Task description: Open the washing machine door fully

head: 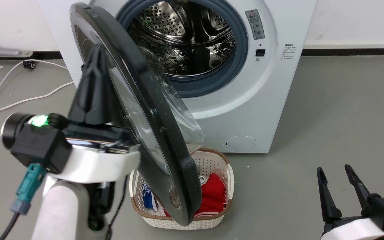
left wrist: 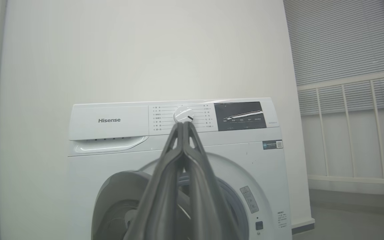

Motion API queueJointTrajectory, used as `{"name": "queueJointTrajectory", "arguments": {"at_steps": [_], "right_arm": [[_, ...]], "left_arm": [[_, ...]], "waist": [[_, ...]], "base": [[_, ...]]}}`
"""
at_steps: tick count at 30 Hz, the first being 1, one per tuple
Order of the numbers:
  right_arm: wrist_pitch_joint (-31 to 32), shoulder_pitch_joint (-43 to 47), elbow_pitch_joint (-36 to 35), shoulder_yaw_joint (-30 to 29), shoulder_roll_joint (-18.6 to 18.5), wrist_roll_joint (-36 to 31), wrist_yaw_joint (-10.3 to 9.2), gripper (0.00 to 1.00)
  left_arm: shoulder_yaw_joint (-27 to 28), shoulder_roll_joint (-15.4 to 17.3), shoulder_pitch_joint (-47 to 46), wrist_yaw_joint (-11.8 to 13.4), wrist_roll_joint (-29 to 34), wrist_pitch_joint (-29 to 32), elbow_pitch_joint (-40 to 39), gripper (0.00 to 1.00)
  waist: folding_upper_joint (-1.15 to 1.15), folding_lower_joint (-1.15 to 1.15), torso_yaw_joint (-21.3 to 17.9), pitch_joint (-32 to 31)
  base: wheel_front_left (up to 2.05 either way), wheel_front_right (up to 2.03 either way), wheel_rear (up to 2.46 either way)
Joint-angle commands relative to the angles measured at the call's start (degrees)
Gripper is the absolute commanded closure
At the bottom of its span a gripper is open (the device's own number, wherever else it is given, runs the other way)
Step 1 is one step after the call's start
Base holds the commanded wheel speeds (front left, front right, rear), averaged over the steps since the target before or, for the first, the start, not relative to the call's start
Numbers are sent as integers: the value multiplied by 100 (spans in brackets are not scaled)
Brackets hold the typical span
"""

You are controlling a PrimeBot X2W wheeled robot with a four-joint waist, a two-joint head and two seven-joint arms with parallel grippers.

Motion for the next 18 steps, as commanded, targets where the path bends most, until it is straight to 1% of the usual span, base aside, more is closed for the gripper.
{"name": "queueJointTrajectory", "arguments": {"at_steps": [1, 6, 12, 15, 18], "right_arm": [[-18, -1, 12, -3, 16, 32, -1, 0], [-77, 25, 17, -33, 16, 84, -1, 0], [-109, 55, 40, -50, 16, 75, -1, 0], [-129, 45, 38, -51, 16, 73, -1, 0], [-133, 61, 31, -35, 16, 70, -1, 0]], "left_arm": [[-62, -23, -77, -33, 23, 38, -72, 100], [-644, -184, -186, -176, -70, 374, -603, 100], [-1531, -315, 64, -384, -383, 808, -882, 100], [-1927, -303, 255, -493, -522, 1082, -865, 100], [-2274, -218, 519, -552, -675, 1382, -818, 100]], "waist": [[0, 0, 1, 1], [0, 0, 48, 17], [0, 0, 121, 26], [0, 0, 145, 26], [0, 0, 152, 11]], "base": [[0, 0, 0], [0, 0, 0], [0, 0, 0], [0, 0, 0], [0, 0, 0]]}}
